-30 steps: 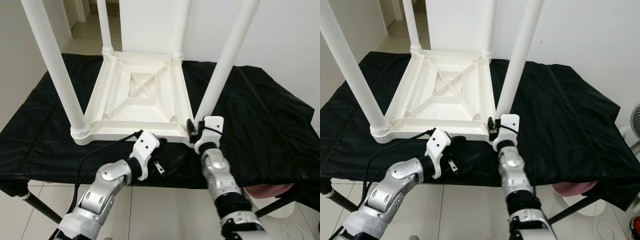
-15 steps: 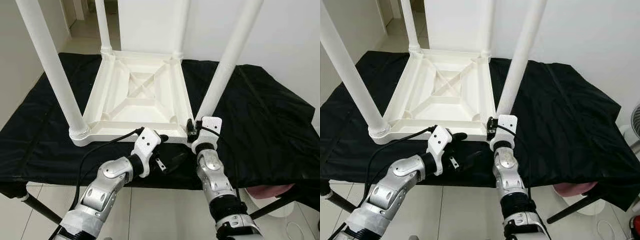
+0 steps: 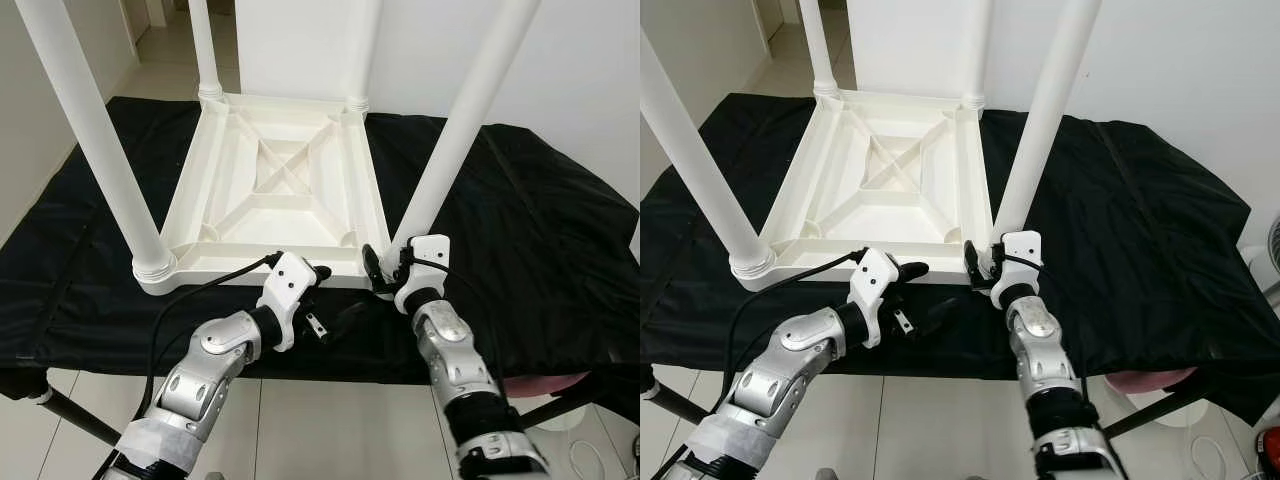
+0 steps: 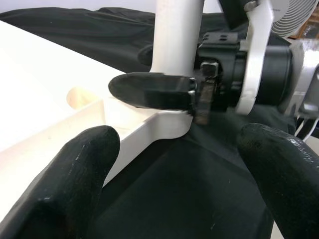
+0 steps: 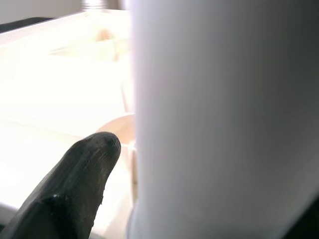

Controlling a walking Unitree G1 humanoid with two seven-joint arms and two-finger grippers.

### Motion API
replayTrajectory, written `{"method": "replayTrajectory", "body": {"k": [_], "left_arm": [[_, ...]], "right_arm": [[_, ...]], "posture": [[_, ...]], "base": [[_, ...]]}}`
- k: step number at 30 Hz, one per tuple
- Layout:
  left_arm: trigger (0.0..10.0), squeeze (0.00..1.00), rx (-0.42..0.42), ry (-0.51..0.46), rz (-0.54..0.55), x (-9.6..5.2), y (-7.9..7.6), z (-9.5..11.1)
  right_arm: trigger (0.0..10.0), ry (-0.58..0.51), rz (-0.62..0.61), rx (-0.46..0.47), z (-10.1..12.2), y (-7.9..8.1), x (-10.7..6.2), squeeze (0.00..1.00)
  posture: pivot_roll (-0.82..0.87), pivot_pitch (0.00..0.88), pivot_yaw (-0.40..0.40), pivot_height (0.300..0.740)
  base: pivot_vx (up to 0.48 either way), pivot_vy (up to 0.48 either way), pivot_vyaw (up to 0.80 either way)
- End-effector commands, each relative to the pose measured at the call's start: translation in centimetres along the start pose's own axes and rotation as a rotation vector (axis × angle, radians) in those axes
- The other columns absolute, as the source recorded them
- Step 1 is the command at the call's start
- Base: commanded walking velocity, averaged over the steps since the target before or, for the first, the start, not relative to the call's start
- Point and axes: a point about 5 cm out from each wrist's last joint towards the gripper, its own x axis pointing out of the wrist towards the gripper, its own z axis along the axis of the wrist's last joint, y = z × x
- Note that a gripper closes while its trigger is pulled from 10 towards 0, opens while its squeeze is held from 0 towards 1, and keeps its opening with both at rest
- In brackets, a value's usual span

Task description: Building children table

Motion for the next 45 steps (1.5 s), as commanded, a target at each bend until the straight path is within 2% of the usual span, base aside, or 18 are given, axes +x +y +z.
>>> {"method": "replayTrajectory", "body": {"k": [1, 2, 3, 4, 8, 9, 12, 13, 14, 20, 29, 30, 32, 35, 37, 40, 41, 45], "left_arm": [[10.0, 0.00, 0.008, 0.007, 0.042, -0.1, 0.2, -0.2], [10.0, 0.00, 0.001, 0.005, 0.036, -0.2, 0.1, -0.2], [10.0, 0.00, 0.001, 0.005, 0.036, -0.2, 0.1, -0.2], [10.0, 0.00, 0.004, 0.007, 0.031, -0.3, 0.2, -0.1], [10.0, 0.00, 0.010, 0.012, 0.030, -0.3, 0.3, -0.1], [10.0, 0.00, 0.011, 0.011, 0.031, -0.2, 0.3, -0.1], [10.0, 0.00, 0.012, 0.010, 0.033, -0.2, 0.4, -0.1], [10.0, 0.00, 0.014, 0.009, 0.034, -0.2, 0.4, 0.0], [10.0, 0.00, 0.016, 0.008, 0.035, -0.1, 0.5, 0.0], [10.0, 0.00, 0.015, 0.002, 0.043, -0.2, 0.5, 0.0], [10.0, 0.00, 0.001, 0.001, 0.040, -0.1, 0.0, -0.3], [10.0, 0.00, -0.002, -0.001, 0.036, 0.0, -0.3, -0.3], [10.0, 0.00, -0.002, -0.001, 0.036, 0.0, -0.3, -0.3], [10.0, 0.00, -0.011, -0.014, 0.033, 0.3, -0.5, -0.1], [10.0, 0.00, -0.011, -0.014, 0.033, 0.3, -0.5, -0.1], [10.0, 0.00, -0.028, -0.030, 0.034, 0.1, -0.8, -0.1], [10.0, 0.00, -0.028, -0.030, 0.034, 0.1, -0.8, -0.1], [10.0, 0.00, -0.029, -0.028, 0.035, 0.2, -0.7, -0.2]], "right_arm": [[10.0, -0.010, 0.094, -0.025, 0.4, 0.1, 0.4, 0.00], [10.0, -0.017, 0.203, -0.074, 0.9, 0.0, 0.6, 0.00], [10.0, -0.017, 0.203, -0.074, 0.9, 0.0, 0.6, 0.00], [10.0, -0.006, 0.291, -0.104, 1.0, 0.1, 0.9, 0.00], [10.0, 0.006, 0.354, -0.115, 1.0, 0.2, 1.0, 0.00], [8.5, 0.034, 0.406, -0.128, 0.7, 0.2, 1.0, 0.00], [8.5, 0.056, 0.441, -0.135, 0.5, 0.1, 0.9, 0.00], [0.3, 0.088, 0.469, -0.141, 0.1, 0.0, 0.9, 0.00], [0.0, 0.120, 0.486, -0.131, -0.3, -0.1, 0.9, 0.00], [0.0, 0.181, 0.511, -0.121, -1.4, -0.7, 0.5, 0.00], [0.1, 0.171, 0.466, -0.056, -1.7, -1.1, 0.4, 0.00], [10.0, 0.167, 0.425, -0.048, -1.7, -1.2, 0.5, 0.00], [10.0, 0.167, 0.425, -0.048, -1.7, -1.2, 0.5, 0.00], [10.0, 0.175, 0.276, -0.040, -1.7, -1.7, 0.9, 0.00], [10.0, 0.175, 0.276, -0.040, -1.7, -1.7, 0.9, 0.00], [10.0, 0.132, 0.089, 0.006, -1.4, -1.1, 1.4, 0.00], [10.0, 0.132, 0.089, 0.006, -1.4, -1.1, 1.4, 0.00], [10.0, 0.118, -0.078, 0.079, -1.4, -0.5, 1.5, 0.00]], "posture": [[-0.02, 0.000, -0.066, 0.740], [-0.02, 0.000, -0.065, 0.740], [-0.02, 0.000, -0.065, 0.740], [-0.02, 0.000, -0.060, 0.740], [-0.02, 0.000, -0.060, 0.740], [-0.02, 0.000, -0.060, 0.740], [-0.02, 0.000, -0.060, 0.740], [-0.01, 0.000, -0.068, 0.740], [-0.01, 0.000, -0.071, 0.740], [0.00, 0.000, -0.081, 0.740], [-0.01, 0.000, -0.085, 0.740], [-0.01, 0.000, -0.094, 0.740], [-0.01, 0.000, -0.094, 0.740], [-0.01, 0.000, -0.097, 0.740], [-0.01, 0.000, -0.097, 0.740], [-0.03, 0.000, -0.089, 0.740], [-0.03, 0.000, -0.089, 0.740], [-0.03, 0.000, -0.084, 0.740]], "base": [[0.000, 0.000, 0.00], [0.000, 0.000, 0.00], [0.000, 0.000, 0.00], [0.000, 0.000, 0.00], [0.000, 0.000, 0.00], [0.000, 0.000, 0.00], [0.000, 0.000, 0.00], [0.000, 0.000, 0.00], [0.000, 0.000, 0.00], [0.000, 0.000, 0.00], [0.000, 0.000, 0.00], [0.000, 0.000, 0.00], [0.000, 0.000, 0.00], [0.000, 0.000, 0.00], [0.000, 0.000, 0.00], [0.000, 0.000, 0.00], [0.000, 0.000, 0.00], [0.000, 0.000, 0.00]]}}
